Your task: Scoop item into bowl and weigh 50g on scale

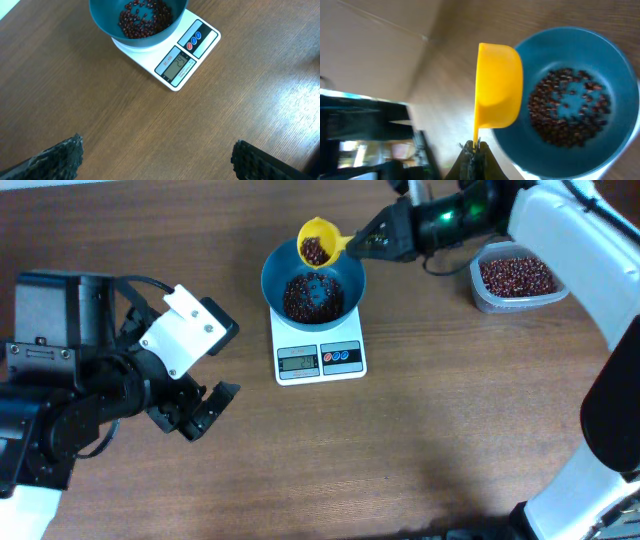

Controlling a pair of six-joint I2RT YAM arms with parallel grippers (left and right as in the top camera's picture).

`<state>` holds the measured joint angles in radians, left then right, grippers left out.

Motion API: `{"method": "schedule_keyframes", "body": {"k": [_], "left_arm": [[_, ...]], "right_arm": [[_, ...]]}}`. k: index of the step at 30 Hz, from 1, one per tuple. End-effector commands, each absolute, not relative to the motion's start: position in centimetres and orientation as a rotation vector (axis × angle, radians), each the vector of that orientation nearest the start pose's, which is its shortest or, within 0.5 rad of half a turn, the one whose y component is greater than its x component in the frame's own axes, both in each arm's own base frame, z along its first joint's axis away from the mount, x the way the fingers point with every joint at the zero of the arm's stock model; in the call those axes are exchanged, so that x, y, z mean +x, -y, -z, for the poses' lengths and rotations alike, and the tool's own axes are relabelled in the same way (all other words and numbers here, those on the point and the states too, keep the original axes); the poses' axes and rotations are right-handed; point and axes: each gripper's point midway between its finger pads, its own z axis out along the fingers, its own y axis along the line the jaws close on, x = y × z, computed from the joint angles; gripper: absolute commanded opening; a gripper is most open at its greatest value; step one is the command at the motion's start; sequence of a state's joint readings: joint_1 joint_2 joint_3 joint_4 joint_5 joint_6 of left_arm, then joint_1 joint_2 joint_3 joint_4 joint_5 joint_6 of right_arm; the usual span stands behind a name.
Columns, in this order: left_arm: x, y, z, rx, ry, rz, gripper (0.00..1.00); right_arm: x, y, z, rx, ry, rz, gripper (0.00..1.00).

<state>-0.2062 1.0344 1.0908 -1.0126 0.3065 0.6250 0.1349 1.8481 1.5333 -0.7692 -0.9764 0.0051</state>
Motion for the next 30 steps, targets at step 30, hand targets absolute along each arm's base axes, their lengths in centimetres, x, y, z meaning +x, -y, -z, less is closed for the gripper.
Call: {"method": "schedule_keyframes", "body": {"k": [30], "left_arm": [[25.0, 10.4, -22.7, 1.113, -2.19, 0.197, 0.99]], "right_arm": [[42.5, -19.4, -18.8, -0.616, -2.431, -0.506, 0.04]]}}
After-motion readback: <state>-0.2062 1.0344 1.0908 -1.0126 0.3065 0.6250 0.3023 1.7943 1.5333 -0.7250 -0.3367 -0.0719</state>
